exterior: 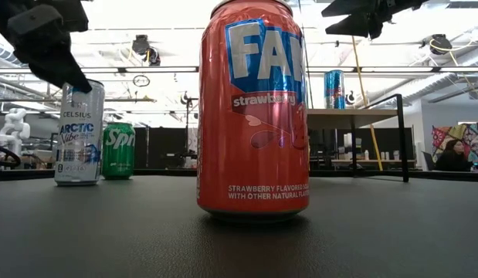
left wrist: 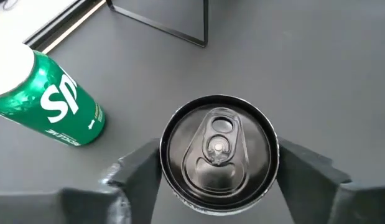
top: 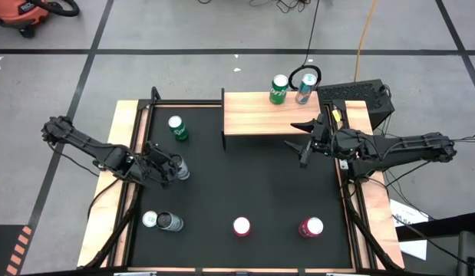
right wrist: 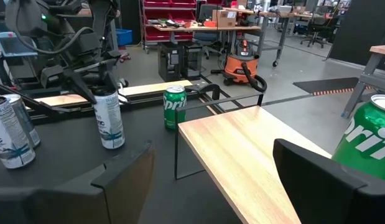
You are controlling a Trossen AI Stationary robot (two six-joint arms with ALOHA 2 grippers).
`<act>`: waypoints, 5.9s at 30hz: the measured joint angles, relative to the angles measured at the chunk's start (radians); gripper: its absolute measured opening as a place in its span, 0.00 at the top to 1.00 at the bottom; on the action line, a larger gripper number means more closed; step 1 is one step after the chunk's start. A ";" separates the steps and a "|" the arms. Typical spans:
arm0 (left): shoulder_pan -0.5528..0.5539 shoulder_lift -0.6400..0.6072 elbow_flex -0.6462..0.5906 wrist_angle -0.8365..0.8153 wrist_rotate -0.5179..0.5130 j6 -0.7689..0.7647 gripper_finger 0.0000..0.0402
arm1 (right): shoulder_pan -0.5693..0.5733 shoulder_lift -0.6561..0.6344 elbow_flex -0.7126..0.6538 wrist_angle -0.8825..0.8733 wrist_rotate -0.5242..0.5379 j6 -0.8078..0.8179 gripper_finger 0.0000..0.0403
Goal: Place canned beverage on shelf
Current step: Put the top black soda can on the shelf, then put the left orange soda can on the shelf
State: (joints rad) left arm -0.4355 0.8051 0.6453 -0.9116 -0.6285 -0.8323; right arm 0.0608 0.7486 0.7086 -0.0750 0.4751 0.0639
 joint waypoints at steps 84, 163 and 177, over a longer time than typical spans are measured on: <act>1.082 1.068 1.303 0.260 0.881 1.103 0.40 | -0.003 0.000 0.000 0.017 -0.005 -0.061 0.22; 0.962 0.780 1.210 -0.067 0.489 0.955 0.02 | -0.002 0.000 0.000 -0.064 -0.004 0.009 0.22; 0.713 0.433 0.669 0.177 0.344 0.813 0.02 | -0.002 0.000 0.000 -0.079 0.064 0.028 0.22</act>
State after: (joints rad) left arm 0.2775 1.2383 1.3140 -0.7347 -0.2845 -0.0196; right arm 0.0593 0.7483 0.7090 -0.1541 0.5391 0.0916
